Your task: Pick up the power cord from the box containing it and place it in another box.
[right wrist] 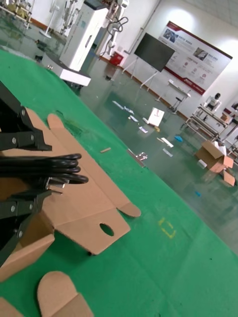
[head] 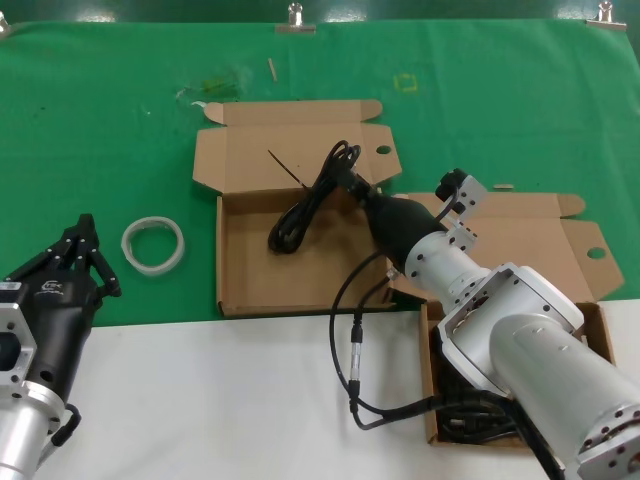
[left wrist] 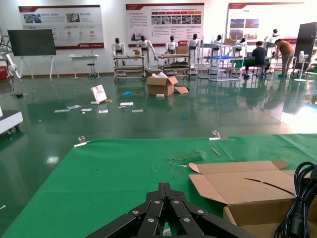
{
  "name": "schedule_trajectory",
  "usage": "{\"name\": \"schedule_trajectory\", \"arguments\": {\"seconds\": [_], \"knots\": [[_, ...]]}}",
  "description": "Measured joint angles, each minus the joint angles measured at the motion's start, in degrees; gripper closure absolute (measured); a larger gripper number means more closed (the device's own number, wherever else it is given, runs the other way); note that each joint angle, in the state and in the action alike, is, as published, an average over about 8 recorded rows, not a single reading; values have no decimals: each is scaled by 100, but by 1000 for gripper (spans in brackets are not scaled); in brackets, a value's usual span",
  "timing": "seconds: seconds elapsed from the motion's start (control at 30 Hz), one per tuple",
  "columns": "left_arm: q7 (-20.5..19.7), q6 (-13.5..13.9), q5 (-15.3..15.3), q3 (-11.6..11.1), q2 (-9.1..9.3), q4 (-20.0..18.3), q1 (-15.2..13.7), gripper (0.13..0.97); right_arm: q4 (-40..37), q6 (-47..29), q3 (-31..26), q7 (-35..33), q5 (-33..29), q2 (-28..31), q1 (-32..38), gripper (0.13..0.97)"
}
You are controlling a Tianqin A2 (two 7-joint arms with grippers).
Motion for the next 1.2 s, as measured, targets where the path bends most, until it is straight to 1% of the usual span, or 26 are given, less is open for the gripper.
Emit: {"name": "schedule_trajectory", "arguments": {"seconds": [0.13,0.23,0.27,0.37,0.53,0.57,0.77,0.83,0.87,0.97,1.2], "knots": [[0,0,0,0,0,0,0,957,261,32,335,-383,3,0,-163,783],[0,0,0,0,0,0,0,957,683,70,737,-747,-20,0,-399,738],[0,0,0,0,0,0,0,957,873,88,879,-843,-45,0,-502,738],[0,0,0,0,0,0,0,957,1539,144,1282,-1001,-179,3,-876,669],[0,0,0,0,0,0,0,957,2756,121,1876,-999,-584,37,-1575,553],[0,0,0,0,0,0,0,957,3004,95,1980,-996,-676,52,-1716,553],[0,0,0,0,0,0,0,957,4497,-30,2533,-1060,-1277,199,-2515,401],[0,0,0,0,0,0,0,957,4883,-27,2676,-1086,-1435,244,-2718,350],[0,0,0,0,0,0,0,957,5037,-25,2739,-1100,-1498,261,-2799,350],[0,0,0,0,0,0,0,957,5305,-1,2846,-1114,-1623,298,-2949,350],[0,0,0,0,0,0,0,945,5438,99,2821,-1033,-1837,376,-3071,229]]}}
